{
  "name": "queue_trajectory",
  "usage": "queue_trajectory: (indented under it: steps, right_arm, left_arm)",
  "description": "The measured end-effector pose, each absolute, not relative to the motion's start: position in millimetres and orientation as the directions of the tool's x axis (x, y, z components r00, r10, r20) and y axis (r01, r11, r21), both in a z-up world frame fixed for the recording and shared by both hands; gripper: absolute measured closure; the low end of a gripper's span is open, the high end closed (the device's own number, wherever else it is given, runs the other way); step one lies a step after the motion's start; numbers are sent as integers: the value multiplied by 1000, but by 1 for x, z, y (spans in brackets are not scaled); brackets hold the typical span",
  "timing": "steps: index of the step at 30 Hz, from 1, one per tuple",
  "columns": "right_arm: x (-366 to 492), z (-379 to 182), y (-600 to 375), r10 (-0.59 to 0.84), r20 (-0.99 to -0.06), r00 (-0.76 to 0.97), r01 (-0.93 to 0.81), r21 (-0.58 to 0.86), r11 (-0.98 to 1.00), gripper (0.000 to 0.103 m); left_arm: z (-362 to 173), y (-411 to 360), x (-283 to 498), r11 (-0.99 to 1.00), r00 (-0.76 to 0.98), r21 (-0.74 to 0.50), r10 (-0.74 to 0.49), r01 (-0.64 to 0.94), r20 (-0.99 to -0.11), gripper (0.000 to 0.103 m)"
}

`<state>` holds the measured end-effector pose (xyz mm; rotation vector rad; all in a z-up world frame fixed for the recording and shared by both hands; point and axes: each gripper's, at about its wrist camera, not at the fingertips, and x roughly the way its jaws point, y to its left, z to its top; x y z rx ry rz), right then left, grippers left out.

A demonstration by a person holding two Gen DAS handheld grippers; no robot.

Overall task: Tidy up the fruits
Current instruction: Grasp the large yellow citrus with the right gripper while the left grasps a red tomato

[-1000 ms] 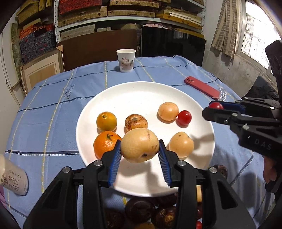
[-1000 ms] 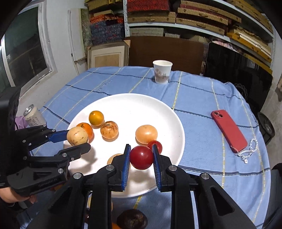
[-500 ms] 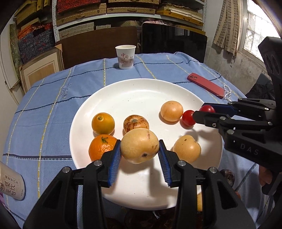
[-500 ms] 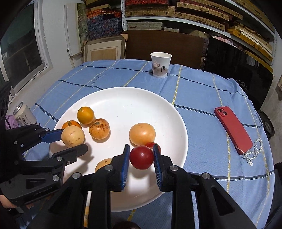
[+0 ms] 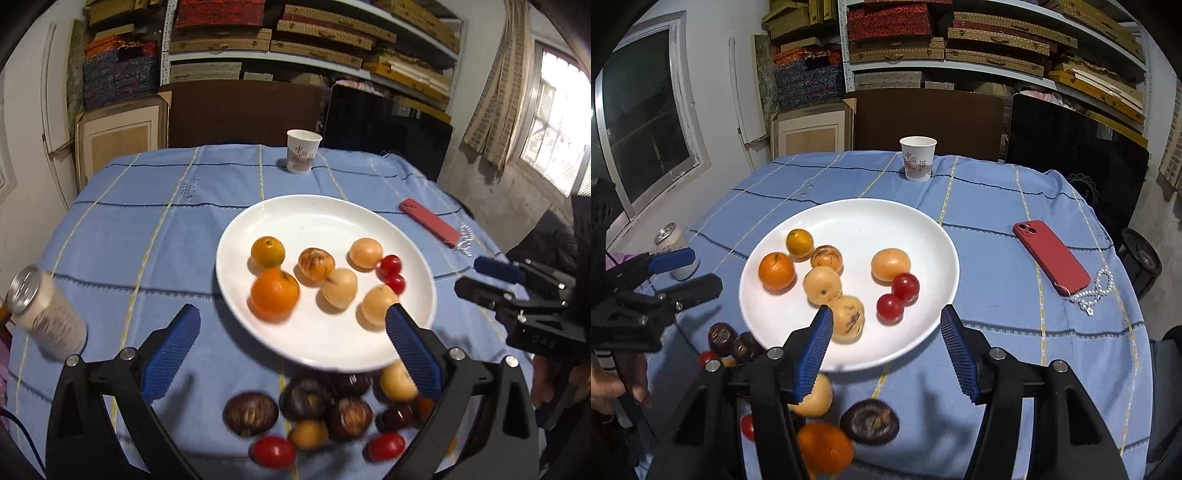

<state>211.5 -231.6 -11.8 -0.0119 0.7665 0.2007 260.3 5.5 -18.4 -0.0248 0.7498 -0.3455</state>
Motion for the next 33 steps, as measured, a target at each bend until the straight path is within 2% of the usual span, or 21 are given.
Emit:
queue_trajectory:
  steps: [2,6,10,19,21,26,33]
  right_arm:
    - [184,-13,-228,178,-692,699,-196,55,979,42]
    - [130,-24,-212,197,-693,694,-248,27,968,42]
    - [97,-47,-187,213,-723,658,-307,1,952,42]
    - [101,-76,-164,204,-758,620,-284,26,959,43]
    - [105,-80,-163,203,-767,609,-275,35,961,48]
    - [108,-82,-159,185,-762,621,-267,17,964,54]
    - [108,-82,-162,187,-769,612,-259,29,965,52]
  left_arm:
    - [-14,17,236,944,684,-142,-314,297,-658,5]
    - [-23,39,197,957,645,-143,-278,254,-712,4]
    - [-38,53,159,977,659,-74,-190,200,-727,5]
    - [-46,49,118,968,679,-36,-201,249,-706,5]
    - [-47,47,116,967,677,-31,-200,253,-708,5]
    - [-50,46,115,966,669,-35,-203,256,-715,5]
    - [-53,45,117,965,661,-41,-208,259,-721,5]
